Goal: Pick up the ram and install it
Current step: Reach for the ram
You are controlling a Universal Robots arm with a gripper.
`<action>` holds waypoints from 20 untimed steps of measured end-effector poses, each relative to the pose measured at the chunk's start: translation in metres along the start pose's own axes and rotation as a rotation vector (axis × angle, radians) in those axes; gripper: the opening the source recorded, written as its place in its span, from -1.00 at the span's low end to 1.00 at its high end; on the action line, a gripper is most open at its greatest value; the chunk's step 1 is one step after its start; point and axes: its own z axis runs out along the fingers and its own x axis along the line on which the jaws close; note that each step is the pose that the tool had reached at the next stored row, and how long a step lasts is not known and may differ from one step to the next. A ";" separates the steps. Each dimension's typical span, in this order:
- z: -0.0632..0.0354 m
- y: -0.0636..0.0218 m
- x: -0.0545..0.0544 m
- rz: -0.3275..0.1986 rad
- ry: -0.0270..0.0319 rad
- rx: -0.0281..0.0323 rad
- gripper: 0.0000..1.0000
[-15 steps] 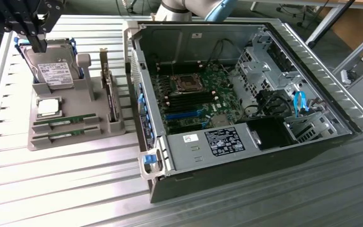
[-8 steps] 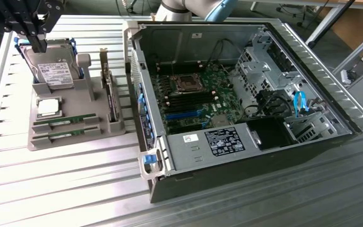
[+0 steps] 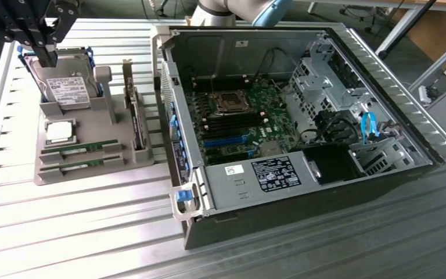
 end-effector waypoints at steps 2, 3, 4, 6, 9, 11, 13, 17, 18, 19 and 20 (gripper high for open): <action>-0.0001 -0.0046 0.000 0.000 0.0000 0.0000 -0.81; -0.0002 -0.0073 -0.001 0.000 0.0000 0.0000 -0.81; -0.0002 -0.0082 -0.001 0.000 0.0000 -0.0001 -0.81; -0.0004 -0.0124 -0.001 0.000 0.0000 0.0000 -0.81; -0.0005 -0.0152 -0.001 0.000 0.0000 0.0000 -0.81; -0.0006 -0.0167 -0.001 0.000 0.0000 0.0000 -0.81; -0.0007 -0.0214 -0.002 0.000 0.0000 0.0000 -0.81; -0.0008 -0.0259 -0.002 0.000 0.0000 0.0000 -0.81; -0.0009 -0.0259 -0.002 0.000 0.0000 0.0000 -0.81; -0.0008 -0.0259 -0.002 0.000 0.0000 0.0000 -0.81; -0.0008 -0.0259 -0.002 0.000 0.0000 0.0000 -0.81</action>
